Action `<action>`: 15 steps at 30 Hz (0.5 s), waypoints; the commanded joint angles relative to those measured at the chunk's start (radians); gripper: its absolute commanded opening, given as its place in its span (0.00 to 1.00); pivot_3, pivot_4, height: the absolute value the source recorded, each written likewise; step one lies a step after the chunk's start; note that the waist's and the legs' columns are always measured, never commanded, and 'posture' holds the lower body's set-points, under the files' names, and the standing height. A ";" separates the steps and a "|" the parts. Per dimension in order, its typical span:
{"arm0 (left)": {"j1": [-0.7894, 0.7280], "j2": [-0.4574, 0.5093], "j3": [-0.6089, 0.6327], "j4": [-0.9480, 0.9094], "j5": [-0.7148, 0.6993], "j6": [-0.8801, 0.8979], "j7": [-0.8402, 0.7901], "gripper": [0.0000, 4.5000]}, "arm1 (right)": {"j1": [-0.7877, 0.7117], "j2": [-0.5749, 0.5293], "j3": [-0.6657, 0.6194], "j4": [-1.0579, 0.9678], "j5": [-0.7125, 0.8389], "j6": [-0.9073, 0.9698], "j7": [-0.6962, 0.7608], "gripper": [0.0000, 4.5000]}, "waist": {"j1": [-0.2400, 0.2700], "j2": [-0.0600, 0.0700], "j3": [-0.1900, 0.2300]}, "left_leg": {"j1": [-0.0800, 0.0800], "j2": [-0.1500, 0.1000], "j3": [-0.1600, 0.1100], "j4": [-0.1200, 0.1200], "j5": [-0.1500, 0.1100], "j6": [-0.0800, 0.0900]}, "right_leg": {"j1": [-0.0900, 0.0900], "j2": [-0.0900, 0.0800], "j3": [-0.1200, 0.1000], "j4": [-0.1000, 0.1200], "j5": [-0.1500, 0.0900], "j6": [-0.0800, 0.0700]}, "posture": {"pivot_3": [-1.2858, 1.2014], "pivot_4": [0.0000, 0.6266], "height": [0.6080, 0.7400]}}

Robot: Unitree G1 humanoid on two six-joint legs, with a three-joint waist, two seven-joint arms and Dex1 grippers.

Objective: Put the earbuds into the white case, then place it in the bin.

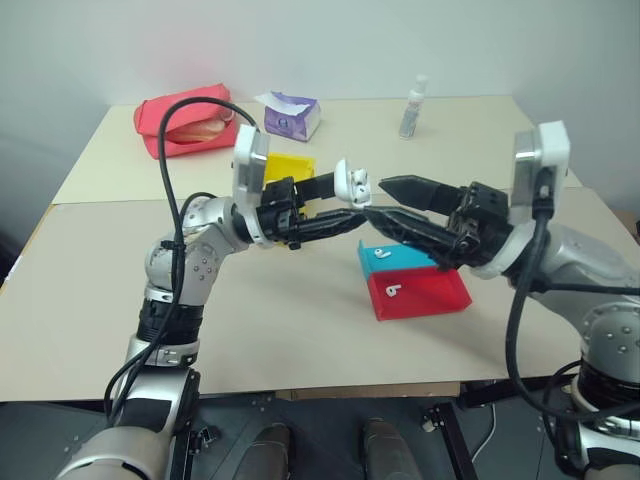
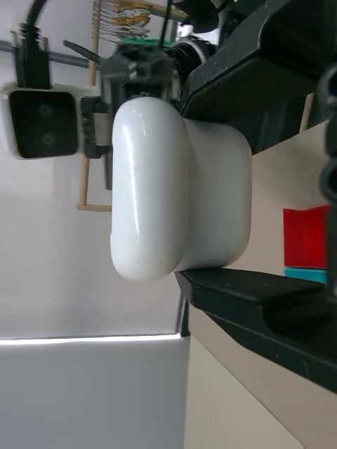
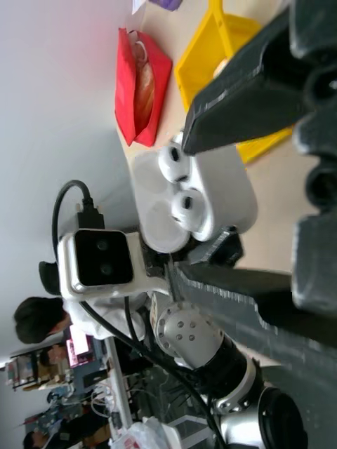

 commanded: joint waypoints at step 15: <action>-0.040 -0.039 -0.050 0.051 0.102 -0.115 -0.048 0.62 | -0.665 -0.160 0.553 0.233 -0.455 0.090 0.421 0.00 | 0.000 0.000 0.000 | -0.002 0.000 0.001 0.000 -0.001 0.002 | -0.001 0.000 0.000 -0.003 0.000 0.000 | 0.52 0.24 1.00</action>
